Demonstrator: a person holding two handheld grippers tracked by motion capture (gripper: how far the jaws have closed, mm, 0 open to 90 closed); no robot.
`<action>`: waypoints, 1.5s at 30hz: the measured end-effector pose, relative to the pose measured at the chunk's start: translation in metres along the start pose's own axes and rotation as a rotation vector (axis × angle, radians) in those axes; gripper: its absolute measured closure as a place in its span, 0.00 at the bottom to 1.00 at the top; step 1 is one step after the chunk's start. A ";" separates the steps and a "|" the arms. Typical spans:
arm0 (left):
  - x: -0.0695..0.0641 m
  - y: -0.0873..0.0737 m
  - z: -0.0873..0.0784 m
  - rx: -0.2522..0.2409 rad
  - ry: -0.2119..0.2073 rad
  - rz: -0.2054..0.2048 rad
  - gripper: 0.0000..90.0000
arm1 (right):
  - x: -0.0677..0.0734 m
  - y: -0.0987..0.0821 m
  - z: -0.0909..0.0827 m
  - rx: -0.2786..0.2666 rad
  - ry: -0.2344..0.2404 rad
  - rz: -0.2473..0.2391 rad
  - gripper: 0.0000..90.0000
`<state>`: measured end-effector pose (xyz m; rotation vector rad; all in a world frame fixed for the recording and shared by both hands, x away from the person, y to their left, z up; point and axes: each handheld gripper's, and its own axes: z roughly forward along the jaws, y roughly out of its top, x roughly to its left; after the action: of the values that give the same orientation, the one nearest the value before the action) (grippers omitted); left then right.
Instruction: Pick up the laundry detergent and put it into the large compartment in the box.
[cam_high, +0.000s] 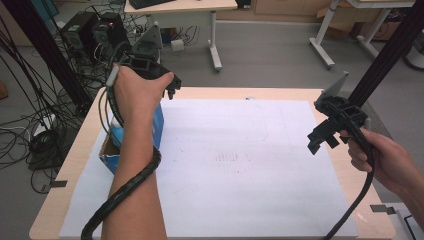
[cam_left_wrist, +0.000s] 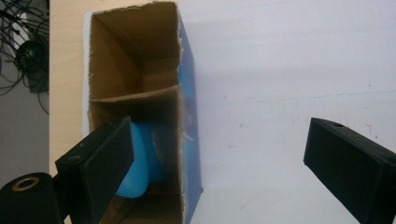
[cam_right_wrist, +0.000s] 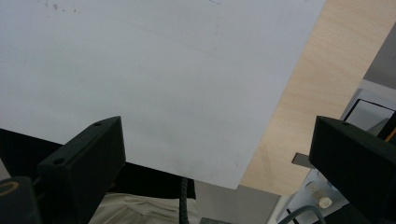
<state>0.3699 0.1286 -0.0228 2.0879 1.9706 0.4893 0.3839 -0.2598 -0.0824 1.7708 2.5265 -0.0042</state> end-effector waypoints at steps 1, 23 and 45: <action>-0.001 0.001 0.000 0.002 -0.001 0.006 0.10 | 0.000 0.000 0.000 0.002 0.001 0.000 0.04; -0.025 0.021 0.018 0.038 -0.015 0.074 0.10 | -0.005 0.008 0.006 0.009 0.015 0.008 0.04; -0.025 0.022 0.022 0.056 -0.013 0.086 0.10 | 0.000 0.010 0.006 0.008 0.006 -0.004 0.04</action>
<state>0.3974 0.1035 -0.0363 2.2116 1.9154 0.4398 0.3933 -0.2568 -0.0884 1.7711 2.5374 -0.0088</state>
